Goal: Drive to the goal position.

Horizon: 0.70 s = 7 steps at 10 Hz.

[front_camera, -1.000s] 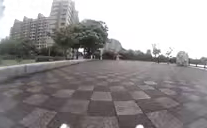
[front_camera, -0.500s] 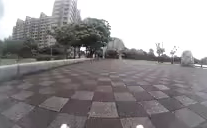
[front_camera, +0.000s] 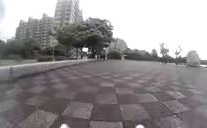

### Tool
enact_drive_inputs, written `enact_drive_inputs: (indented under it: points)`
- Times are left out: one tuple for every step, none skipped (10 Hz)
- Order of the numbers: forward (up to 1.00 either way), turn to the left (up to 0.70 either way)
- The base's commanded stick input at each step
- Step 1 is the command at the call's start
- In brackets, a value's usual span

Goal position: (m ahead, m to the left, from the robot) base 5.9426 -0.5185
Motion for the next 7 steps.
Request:
enact_drive_inputs:
  points:
    - [0.85, 0.01]
    - [0.85, 0.01]
    - [0.85, 0.01]
    - [0.85, 0.01]
    - [0.85, 0.01]
    - [0.85, 0.01]
    - [0.85, 0.01]
